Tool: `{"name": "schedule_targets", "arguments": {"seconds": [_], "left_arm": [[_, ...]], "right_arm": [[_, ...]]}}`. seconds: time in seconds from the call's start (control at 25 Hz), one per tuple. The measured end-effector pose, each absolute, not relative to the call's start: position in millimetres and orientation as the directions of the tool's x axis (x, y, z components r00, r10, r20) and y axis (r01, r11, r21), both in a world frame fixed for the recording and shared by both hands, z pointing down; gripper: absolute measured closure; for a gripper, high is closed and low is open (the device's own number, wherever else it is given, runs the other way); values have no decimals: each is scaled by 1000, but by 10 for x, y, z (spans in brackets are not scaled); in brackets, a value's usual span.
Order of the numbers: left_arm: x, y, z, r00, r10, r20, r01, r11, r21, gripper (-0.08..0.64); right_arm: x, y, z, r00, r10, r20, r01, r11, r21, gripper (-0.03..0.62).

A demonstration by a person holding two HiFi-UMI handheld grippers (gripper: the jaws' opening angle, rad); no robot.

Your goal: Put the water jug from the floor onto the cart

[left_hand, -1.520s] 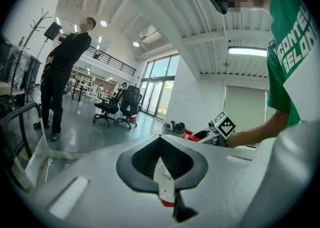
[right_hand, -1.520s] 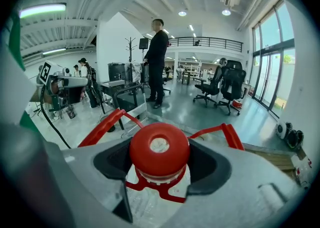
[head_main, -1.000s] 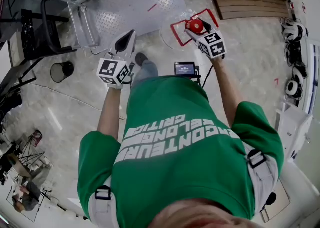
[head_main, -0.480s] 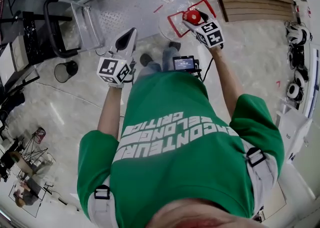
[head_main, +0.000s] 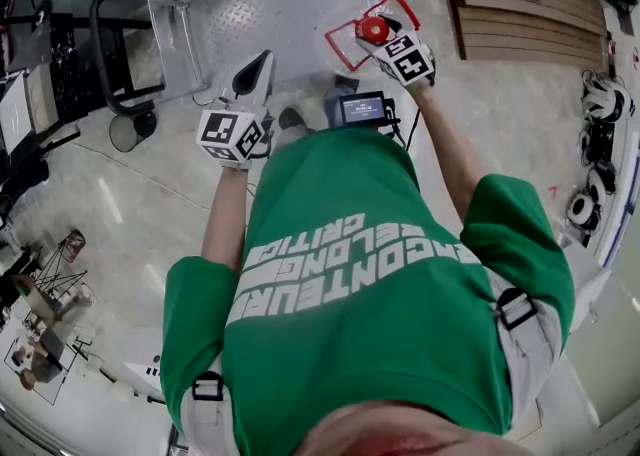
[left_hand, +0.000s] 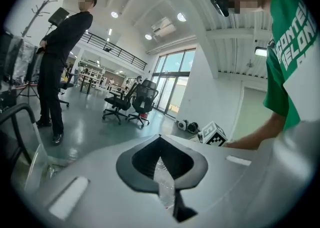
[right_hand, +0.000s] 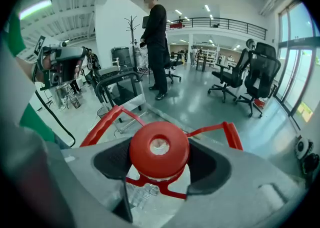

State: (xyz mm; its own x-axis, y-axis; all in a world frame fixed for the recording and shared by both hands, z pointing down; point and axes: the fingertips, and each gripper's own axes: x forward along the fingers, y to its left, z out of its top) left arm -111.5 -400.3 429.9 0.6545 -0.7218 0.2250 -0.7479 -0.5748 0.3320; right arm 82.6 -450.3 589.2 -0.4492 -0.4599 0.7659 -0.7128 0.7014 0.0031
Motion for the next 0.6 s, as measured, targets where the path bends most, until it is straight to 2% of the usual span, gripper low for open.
{"name": "schedule_targets", "arguments": {"seconds": [0.6], "left_arm": [[-878, -4334, 4533, 627, -724, 286, -772, -532, 348, 543]], "right_arm": [[772, -5153, 6682, -413, -343, 844, -666, 745, -24, 291]]}}
